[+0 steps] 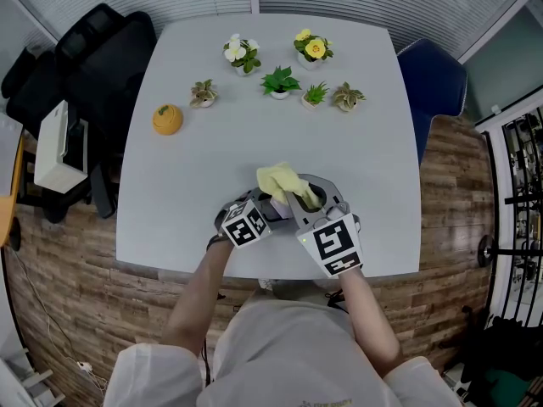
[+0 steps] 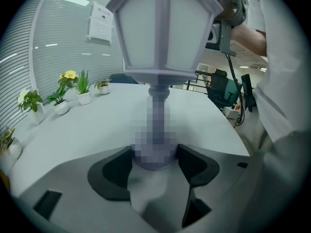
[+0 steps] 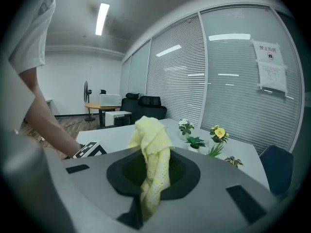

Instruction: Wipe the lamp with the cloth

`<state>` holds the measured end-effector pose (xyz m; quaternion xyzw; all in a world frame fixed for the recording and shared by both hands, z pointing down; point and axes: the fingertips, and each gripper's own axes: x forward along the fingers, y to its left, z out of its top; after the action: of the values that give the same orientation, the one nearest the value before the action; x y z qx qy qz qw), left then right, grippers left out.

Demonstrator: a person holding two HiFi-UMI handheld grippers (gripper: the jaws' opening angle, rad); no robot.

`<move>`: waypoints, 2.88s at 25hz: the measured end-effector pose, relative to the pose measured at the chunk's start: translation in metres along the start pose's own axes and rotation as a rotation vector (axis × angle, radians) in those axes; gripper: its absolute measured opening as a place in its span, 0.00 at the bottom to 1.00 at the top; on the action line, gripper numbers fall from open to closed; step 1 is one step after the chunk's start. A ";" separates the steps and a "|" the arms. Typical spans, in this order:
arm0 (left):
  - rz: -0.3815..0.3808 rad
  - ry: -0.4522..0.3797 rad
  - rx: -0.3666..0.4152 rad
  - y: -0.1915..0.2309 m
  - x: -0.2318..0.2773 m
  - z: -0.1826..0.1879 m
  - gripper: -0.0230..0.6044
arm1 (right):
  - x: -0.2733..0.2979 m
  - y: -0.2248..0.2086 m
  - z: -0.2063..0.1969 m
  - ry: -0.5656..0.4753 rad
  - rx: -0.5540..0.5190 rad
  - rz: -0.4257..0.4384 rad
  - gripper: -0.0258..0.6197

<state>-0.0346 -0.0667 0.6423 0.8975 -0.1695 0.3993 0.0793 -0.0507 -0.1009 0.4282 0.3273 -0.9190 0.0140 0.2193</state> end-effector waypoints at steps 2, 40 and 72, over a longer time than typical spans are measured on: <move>0.000 0.000 0.000 0.000 0.000 0.000 0.52 | 0.001 -0.002 0.000 -0.001 0.008 0.000 0.10; 0.001 0.000 -0.001 -0.001 0.001 0.000 0.52 | -0.039 -0.021 -0.060 0.093 0.083 -0.078 0.10; -0.005 0.003 -0.004 -0.001 0.001 -0.001 0.52 | -0.026 0.018 -0.009 0.021 -0.129 0.003 0.10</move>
<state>-0.0344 -0.0660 0.6431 0.8971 -0.1681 0.4002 0.0823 -0.0405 -0.0696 0.4280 0.3111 -0.9161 -0.0418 0.2496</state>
